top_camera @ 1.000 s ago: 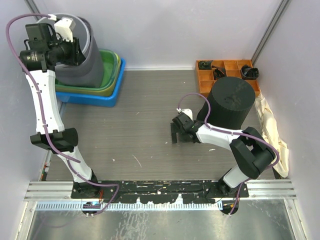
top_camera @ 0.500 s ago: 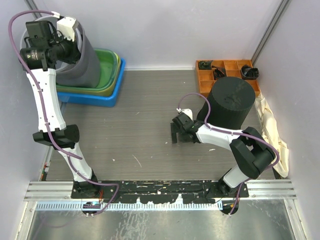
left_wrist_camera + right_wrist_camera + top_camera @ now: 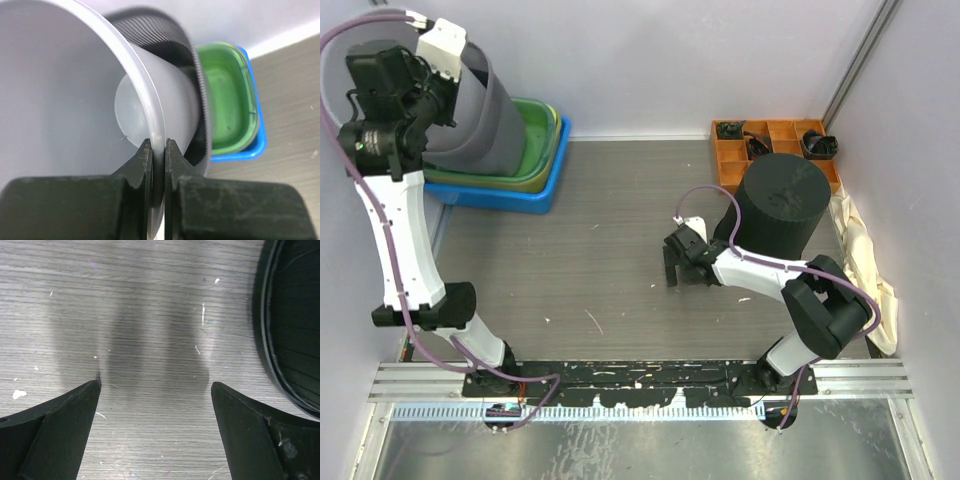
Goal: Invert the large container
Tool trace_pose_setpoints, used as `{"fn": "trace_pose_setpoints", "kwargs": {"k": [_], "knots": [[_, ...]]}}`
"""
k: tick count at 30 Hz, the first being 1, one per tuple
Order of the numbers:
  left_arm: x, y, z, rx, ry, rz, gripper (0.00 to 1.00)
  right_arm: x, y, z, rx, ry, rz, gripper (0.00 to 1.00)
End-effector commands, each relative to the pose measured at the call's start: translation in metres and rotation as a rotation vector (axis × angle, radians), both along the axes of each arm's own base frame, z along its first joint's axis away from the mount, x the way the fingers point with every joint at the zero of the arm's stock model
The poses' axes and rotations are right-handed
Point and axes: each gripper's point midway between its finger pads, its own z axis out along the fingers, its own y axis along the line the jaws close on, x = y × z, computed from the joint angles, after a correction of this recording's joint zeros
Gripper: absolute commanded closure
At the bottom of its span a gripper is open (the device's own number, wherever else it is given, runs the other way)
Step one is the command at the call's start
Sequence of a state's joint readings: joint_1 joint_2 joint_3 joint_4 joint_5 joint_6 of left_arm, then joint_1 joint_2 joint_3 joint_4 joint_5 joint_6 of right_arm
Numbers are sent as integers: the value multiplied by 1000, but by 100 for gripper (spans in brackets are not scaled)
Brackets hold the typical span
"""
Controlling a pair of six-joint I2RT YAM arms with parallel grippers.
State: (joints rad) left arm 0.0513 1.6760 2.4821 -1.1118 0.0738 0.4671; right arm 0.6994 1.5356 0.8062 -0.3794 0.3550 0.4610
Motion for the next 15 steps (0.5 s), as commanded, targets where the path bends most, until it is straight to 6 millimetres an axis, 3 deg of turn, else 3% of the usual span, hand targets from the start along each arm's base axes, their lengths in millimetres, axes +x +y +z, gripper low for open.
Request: {"fn": "trace_pose_setpoints", "kwargs": {"k": [1,7,11,15], "knots": [[-40,20,118,163,-376,112,100,17,-7,30,-52,-87,-26,0],[-57,9,152,254,-488,126,100,24,-38,43,-118,-141,-172,0],[-91,2,198,234,-665,132,100,30,-85,54,-164,-165,-348,0],[-129,-16,220,144,-759,47,100,33,-125,76,-184,-222,-469,0]]}}
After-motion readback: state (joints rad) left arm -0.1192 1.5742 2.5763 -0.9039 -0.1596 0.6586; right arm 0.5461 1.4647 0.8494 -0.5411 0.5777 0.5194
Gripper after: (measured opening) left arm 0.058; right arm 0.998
